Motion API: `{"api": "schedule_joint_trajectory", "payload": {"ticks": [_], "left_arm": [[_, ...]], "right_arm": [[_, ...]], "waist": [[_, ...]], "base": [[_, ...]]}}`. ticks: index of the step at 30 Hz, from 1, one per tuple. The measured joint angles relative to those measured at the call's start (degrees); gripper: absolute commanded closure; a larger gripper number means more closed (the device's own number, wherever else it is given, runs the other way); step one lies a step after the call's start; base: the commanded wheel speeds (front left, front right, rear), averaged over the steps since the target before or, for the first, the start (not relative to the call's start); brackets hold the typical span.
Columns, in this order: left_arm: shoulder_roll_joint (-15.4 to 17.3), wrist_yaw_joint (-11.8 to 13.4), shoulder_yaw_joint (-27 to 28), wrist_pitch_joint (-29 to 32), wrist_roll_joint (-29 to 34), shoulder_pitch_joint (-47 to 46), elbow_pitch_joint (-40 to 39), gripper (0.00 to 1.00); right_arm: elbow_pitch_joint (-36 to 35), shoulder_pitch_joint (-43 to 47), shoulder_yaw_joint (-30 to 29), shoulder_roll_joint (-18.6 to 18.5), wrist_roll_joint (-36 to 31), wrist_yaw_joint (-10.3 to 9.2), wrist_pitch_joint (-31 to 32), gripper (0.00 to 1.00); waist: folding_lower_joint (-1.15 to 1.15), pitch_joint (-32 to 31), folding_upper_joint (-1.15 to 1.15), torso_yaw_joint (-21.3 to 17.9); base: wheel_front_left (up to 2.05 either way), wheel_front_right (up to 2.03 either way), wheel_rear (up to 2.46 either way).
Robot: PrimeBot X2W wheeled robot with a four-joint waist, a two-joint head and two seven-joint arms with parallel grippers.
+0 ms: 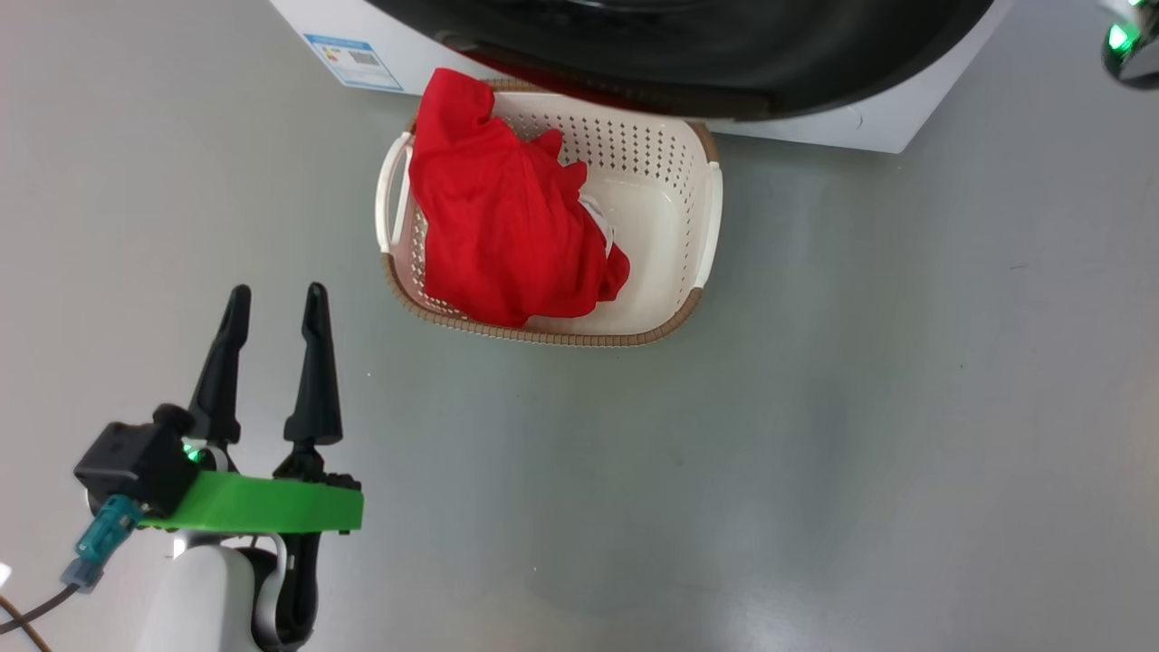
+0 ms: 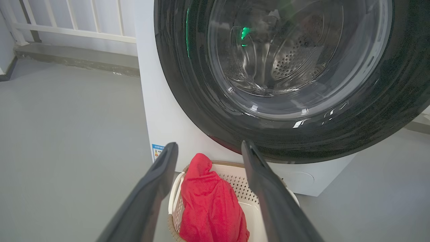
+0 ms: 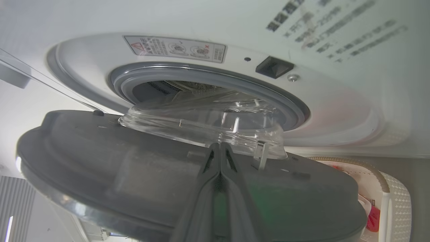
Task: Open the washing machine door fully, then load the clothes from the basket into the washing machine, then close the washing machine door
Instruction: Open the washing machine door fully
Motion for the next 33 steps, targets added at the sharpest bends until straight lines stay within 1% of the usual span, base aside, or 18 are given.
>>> {"api": "schedule_joint_trajectory", "payload": {"ticks": [4,14,27,33], "left_arm": [[0.0,0.0,0.3,0.0,0.0,0.1,0.0,0.0],[0.0,-0.1,0.7,0.0,0.1,0.8,0.3,0.0],[0.0,-0.1,1.0,0.0,0.1,1.4,0.5,0.0],[0.0,-0.1,1.1,0.0,0.1,1.4,0.5,0.0]], "right_arm": [[-0.1,1.3,0.2,0.6,1.5,0.0,1.3,1.0],[0.0,2.7,0.6,1.1,2.2,0.0,4.4,1.0],[0.0,3.8,1.0,1.7,2.5,0.0,4.8,1.0],[-0.3,3.9,0.9,1.7,2.3,0.0,3.8,1.0]], "waist": [[0.0,-0.4,0.0,-0.3],[0.0,-1.6,0.0,-0.5],[0.0,-2.6,0.0,-0.9],[0.0,-2.8,0.0,-1.1]], "base": [[0.0,0.0,0.0],[0.0,0.0,0.0],[0.0,0.0,0.0],[0.0,0.0,0.0]]}}
